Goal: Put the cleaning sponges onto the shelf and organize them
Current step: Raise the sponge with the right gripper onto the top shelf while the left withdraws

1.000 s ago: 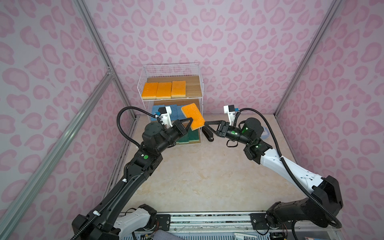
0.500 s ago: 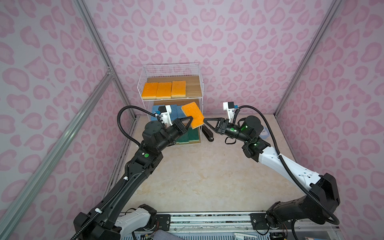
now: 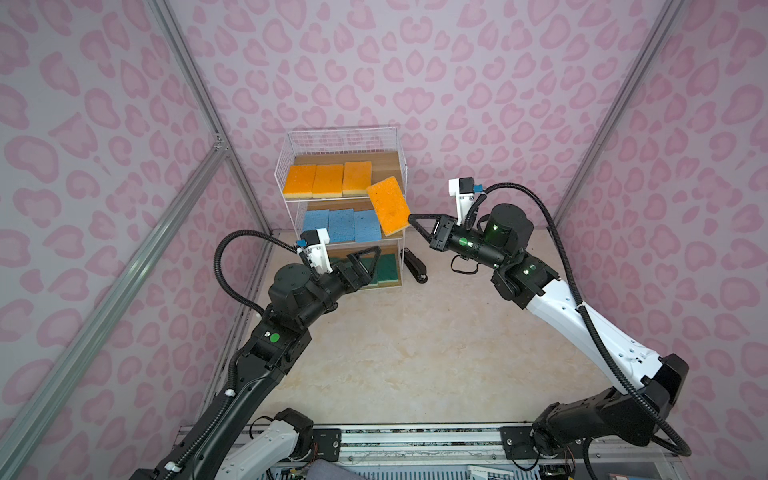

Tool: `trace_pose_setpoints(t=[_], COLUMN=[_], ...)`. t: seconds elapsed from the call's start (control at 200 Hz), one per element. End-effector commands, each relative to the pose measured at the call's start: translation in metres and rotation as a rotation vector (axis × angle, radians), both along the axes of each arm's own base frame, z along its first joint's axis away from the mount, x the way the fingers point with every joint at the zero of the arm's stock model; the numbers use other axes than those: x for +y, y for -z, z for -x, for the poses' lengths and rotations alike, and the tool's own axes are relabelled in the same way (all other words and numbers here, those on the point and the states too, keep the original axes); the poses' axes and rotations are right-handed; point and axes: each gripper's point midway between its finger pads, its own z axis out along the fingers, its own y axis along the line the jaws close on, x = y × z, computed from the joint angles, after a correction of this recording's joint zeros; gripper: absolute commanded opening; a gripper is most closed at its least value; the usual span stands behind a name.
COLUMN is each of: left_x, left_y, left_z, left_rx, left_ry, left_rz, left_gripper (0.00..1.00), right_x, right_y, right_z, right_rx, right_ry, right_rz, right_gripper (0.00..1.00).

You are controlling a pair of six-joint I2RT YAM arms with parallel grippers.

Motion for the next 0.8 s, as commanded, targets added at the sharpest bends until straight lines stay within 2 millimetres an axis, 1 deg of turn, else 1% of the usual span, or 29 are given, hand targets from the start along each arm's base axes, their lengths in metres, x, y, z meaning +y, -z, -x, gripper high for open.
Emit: trace_pose_setpoints(t=[0.0, 0.135, 0.225, 0.375, 0.455, 0.605, 0.795], left_x=[0.016, 0.024, 0.027, 0.032, 0.033, 0.035, 0.036], left_y=[0.030, 0.062, 0.077, 0.093, 0.102, 0.112, 0.112], left_z=[0.002, 0.011, 0.015, 0.022, 0.026, 0.031, 0.035], left_rx=[0.035, 0.081, 0.104, 0.124, 0.137, 0.151, 0.146], left_ry=[-0.075, -0.090, -0.091, -0.094, -0.090, -0.087, -0.081], left_rz=[-0.088, -0.119, -0.140, -0.163, -0.168, -0.177, -0.190], left_gripper=[0.98, 0.98, 0.98, 0.98, 0.98, 0.98, 0.98], right_x=[-0.009, -0.010, -0.006, 0.008, 0.012, 0.017, 0.027], right_y=[0.016, 0.010, 0.007, 0.002, 0.000, 0.000, 0.005], right_z=[-0.021, -0.036, -0.047, -0.062, -0.068, -0.081, -0.095], right_rx=[-0.009, -0.016, -0.012, -0.012, -0.011, -0.003, 0.017], right_ry=[0.157, 0.259, 0.298, 0.325, 0.348, 0.385, 0.396], right_rz=[0.146, 0.193, 0.203, 0.219, 0.226, 0.223, 0.230], right_gripper=[0.00, 0.00, 0.00, 0.00, 0.00, 0.00, 0.00])
